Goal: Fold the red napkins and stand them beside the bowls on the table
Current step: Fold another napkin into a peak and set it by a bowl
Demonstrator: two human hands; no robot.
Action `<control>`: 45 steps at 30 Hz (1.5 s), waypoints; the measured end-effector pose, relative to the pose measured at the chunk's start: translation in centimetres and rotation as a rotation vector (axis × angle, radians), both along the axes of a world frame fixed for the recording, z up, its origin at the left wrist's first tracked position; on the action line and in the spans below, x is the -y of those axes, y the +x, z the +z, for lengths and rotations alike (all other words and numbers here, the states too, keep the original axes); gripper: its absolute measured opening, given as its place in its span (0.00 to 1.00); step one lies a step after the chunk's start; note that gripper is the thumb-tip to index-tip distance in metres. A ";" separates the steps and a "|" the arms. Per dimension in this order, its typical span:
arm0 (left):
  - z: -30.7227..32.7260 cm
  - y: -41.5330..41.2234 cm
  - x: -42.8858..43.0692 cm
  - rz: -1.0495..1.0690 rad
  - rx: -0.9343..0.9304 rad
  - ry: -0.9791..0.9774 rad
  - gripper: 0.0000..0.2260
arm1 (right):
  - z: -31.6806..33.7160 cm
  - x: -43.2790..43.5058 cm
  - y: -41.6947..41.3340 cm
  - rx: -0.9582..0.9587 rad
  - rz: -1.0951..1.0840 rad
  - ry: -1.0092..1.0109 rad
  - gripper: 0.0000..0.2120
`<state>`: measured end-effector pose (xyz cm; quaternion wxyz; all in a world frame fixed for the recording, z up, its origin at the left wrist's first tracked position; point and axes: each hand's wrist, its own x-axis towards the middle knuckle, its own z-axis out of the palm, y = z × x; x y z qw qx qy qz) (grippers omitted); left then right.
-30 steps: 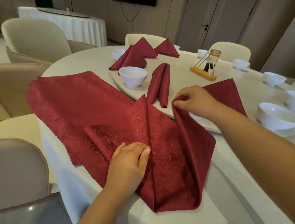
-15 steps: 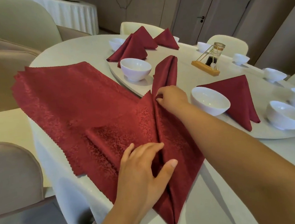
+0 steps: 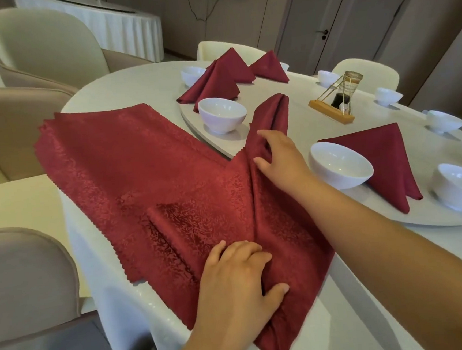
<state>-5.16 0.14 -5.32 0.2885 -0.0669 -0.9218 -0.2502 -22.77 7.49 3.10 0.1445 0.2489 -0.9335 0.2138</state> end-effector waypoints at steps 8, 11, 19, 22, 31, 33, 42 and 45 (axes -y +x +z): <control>0.1 -0.1 0.1 0.011 0.006 -0.048 0.21 | -3.4 -7.5 9.9 -0.010 0.326 -0.064 0.16; -0.1 -0.3 0.1 -0.001 -0.014 -0.057 0.21 | -5.4 -9.8 11.8 -0.089 0.391 0.221 0.18; 0.1 -0.3 0.1 0.009 0.017 -0.103 0.21 | -5.4 -13.3 8.6 0.177 0.139 0.356 0.51; 0.3 -0.4 0.2 -0.005 0.023 -0.137 0.21 | -5.3 -13.6 8.2 0.172 0.065 0.253 0.31; 2.3 -0.9 -3.9 -0.190 -0.091 -0.262 0.15 | -5.5 -13.7 8.2 0.204 0.083 0.191 0.21; 1.6 -0.9 -5.7 -0.206 -0.004 -0.329 0.18 | -5.5 -13.7 8.3 0.212 0.087 0.188 0.22; 0.0 2.7 -5.6 -0.117 0.215 -0.506 0.37 | -5.4 -13.9 8.3 0.217 0.098 0.217 0.22; -0.5 4.7 -4.4 -0.138 0.209 -0.522 0.36 | -5.3 -13.9 8.3 0.228 0.099 0.216 0.22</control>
